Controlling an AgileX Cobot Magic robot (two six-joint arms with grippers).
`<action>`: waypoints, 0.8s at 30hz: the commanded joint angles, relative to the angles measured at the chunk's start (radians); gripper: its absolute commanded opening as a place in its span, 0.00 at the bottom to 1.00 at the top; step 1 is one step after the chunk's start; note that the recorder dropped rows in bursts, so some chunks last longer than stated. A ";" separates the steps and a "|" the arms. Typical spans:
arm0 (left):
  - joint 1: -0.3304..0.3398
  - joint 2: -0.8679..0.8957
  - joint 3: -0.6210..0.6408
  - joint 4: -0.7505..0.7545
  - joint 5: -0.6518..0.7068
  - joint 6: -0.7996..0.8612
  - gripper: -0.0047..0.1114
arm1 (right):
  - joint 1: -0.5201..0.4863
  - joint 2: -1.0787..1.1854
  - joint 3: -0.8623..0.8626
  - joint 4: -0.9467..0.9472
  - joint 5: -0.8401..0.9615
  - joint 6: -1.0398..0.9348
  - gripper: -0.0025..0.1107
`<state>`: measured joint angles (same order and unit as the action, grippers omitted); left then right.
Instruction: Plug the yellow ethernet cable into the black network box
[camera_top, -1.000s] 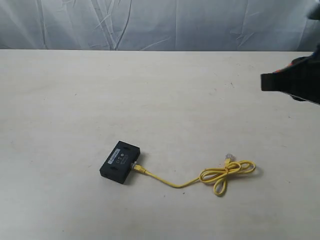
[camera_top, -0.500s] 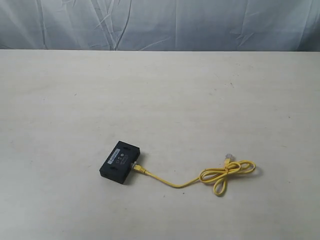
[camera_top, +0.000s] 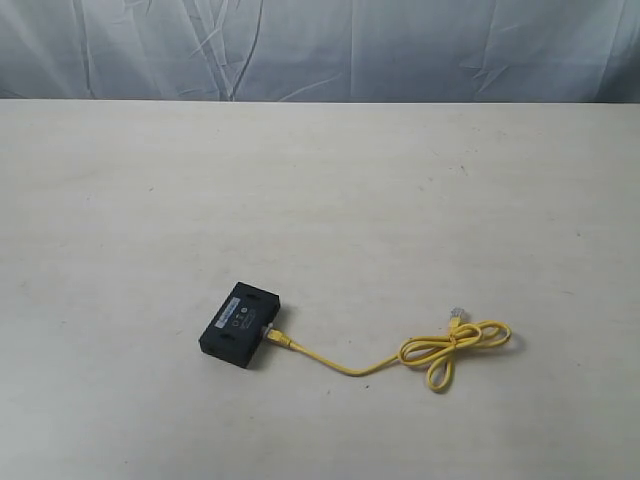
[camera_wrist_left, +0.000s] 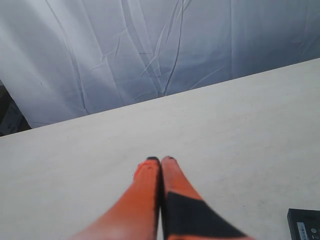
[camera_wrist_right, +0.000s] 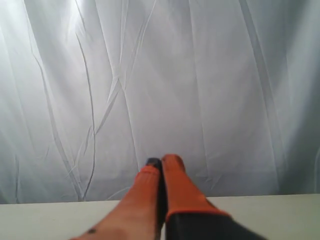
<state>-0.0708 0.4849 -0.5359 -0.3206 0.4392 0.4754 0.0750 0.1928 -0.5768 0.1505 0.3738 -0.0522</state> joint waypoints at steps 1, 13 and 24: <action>0.002 -0.006 0.005 -0.002 -0.006 -0.005 0.04 | -0.005 -0.010 0.043 -0.105 0.013 0.000 0.03; 0.002 -0.006 0.005 -0.002 -0.006 -0.005 0.04 | 0.028 -0.166 0.349 -0.167 0.036 0.000 0.03; 0.002 -0.006 0.005 -0.002 -0.006 -0.005 0.04 | 0.065 -0.193 0.571 -0.138 0.005 0.033 0.03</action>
<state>-0.0708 0.4849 -0.5359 -0.3189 0.4392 0.4754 0.1377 0.0079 -0.0295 0.0000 0.4128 -0.0254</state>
